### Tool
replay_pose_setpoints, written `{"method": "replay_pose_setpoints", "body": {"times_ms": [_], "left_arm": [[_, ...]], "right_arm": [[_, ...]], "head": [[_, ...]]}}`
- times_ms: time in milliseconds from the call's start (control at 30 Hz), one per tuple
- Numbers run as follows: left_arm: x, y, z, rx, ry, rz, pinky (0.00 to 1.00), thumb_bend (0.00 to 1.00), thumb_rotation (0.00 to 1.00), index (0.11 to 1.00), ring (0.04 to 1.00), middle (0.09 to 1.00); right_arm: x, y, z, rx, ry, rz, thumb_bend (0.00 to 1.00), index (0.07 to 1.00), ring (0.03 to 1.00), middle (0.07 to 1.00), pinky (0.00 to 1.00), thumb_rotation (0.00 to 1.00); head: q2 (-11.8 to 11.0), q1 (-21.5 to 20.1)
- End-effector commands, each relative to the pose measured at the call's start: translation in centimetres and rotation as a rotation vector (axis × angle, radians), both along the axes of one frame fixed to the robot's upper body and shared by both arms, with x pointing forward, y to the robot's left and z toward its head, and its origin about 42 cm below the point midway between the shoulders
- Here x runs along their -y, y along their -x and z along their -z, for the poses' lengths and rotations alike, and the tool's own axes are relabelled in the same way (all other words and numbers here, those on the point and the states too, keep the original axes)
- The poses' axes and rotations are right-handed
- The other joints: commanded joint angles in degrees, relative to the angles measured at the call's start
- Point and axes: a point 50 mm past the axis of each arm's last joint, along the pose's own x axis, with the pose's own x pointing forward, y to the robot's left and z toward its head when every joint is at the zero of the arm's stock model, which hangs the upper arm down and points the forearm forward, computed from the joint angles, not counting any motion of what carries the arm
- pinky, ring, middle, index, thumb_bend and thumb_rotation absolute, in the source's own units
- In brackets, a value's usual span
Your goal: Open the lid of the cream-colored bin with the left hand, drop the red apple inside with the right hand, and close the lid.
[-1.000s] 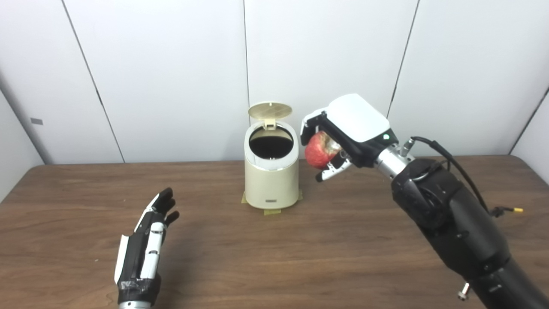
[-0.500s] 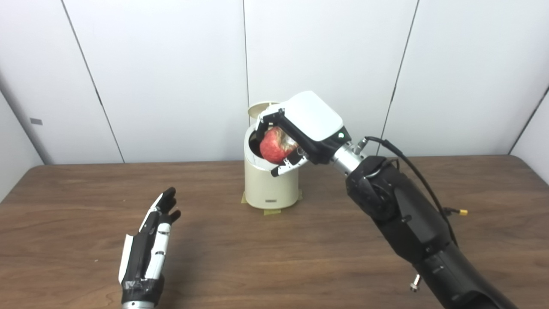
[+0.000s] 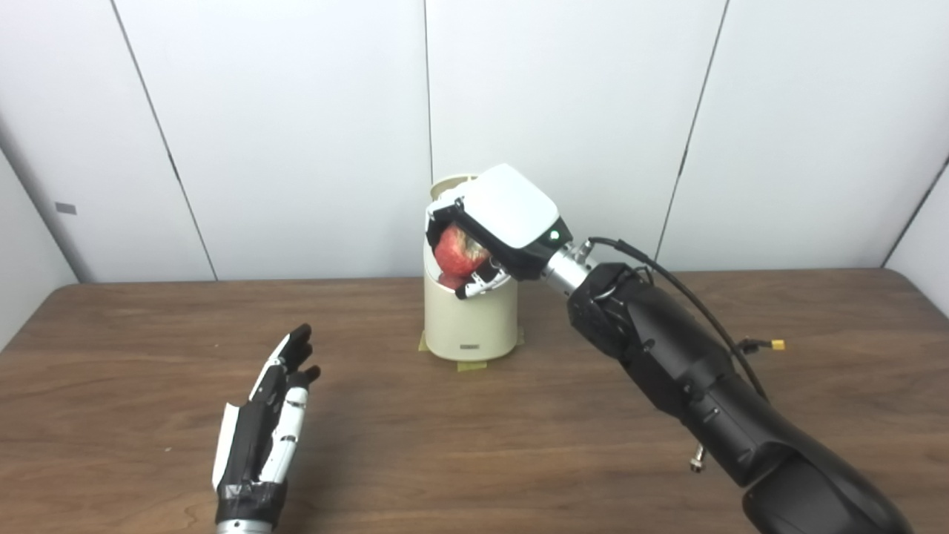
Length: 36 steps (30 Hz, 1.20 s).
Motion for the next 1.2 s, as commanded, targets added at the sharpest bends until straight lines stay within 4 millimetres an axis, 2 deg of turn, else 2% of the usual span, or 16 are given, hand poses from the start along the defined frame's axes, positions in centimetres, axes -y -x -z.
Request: {"method": "replay_pose_setpoints", "body": {"times_ms": [0,167,400,600,733,800,900,967,1033,1067,1100,1167], "left_arm": [[0.1,-0.6,-1.7,0.082,-0.011,0.011,0.88,0.20,0.71,0.910,0.955,0.956],[0.2,-0.5,-1.8,0.082,-0.014,0.009,0.89,0.20,0.71,0.909,0.956,0.955],[0.2,-0.5,-1.8,0.084,-0.017,0.009,0.88,0.21,0.76,0.906,0.952,0.952],[0.3,-0.5,-1.8,0.083,-0.006,0.012,0.88,0.21,0.72,0.907,0.949,0.952],[0.2,-0.5,-1.8,0.081,-0.014,0.012,0.88,0.21,0.72,0.911,0.949,0.954],[0.2,-0.6,-1.8,0.083,-0.015,0.013,0.88,0.21,0.72,0.907,0.951,0.952],[0.2,-0.5,-1.9,0.082,-0.018,0.011,0.88,0.21,0.73,0.907,0.952,0.953],[0.1,-0.5,-1.8,0.083,-0.019,0.011,0.88,0.21,0.73,0.907,0.952,0.954],[0.1,-0.5,-1.8,0.082,-0.022,0.012,0.89,0.21,0.73,0.908,0.953,0.954],[0.1,-0.5,-1.8,0.081,-0.021,0.012,0.89,0.21,0.73,0.908,0.952,0.954],[0.1,-0.5,-1.8,0.080,-0.022,0.012,0.89,0.21,0.73,0.909,0.952,0.954],[0.1,-0.5,-1.8,0.078,-0.024,0.011,0.88,0.21,0.72,0.910,0.950,0.954]], "right_arm": [[-0.5,-1.0,-3.2,0.086,-0.023,0.003,0.50,0.425,0.456,0.545,0.36,0.00],[-0.3,-1.3,-2.8,0.090,-0.021,0.019,0.50,0.431,0.460,0.541,0.36,0.00],[0.0,-1.5,-2.5,0.106,-0.015,0.040,0.50,0.429,0.467,0.544,0.35,0.00],[0.3,-1.4,-2.6,0.085,-0.018,0.068,0.50,0.427,0.482,0.550,0.36,0.00],[0.4,-1.4,-2.6,0.068,-0.010,0.082,0.49,0.428,0.499,0.556,0.38,0.00],[0.5,-1.4,-2.6,0.058,0.000,0.087,0.49,0.446,0.496,0.569,0.36,0.00],[0.6,-1.4,-2.6,0.028,0.016,0.099,0.51,0.462,0.523,0.572,0.43,0.00],[0.7,-1.3,-2.6,0.017,0.021,0.104,0.52,0.480,0.531,0.591,0.44,0.09],[0.8,-1.2,-2.7,0.012,0.029,0.112,0.52,0.486,0.545,0.612,0.45,0.12],[0.8,-1.2,-2.7,0.011,0.030,0.115,0.76,0.524,0.547,0.618,0.45,0.07],[0.8,-1.2,-2.7,0.010,0.031,0.117,0.90,0.551,0.549,0.626,0.45,0.04],[0.9,-1.1,-2.7,0.013,0.033,0.117,0.98,0.570,0.557,0.634,0.45,0.02]], "head": [[0.1,0.0],[0.1,-0.2],[0.1,-0.1],[0.2,-0.2],[0.1,-0.3],[0.1,-0.3],[0.2,-0.3],[0.2,-0.4],[0.3,-0.4],[0.3,-0.4],[0.3,-0.4],[0.3,-0.4]]}}
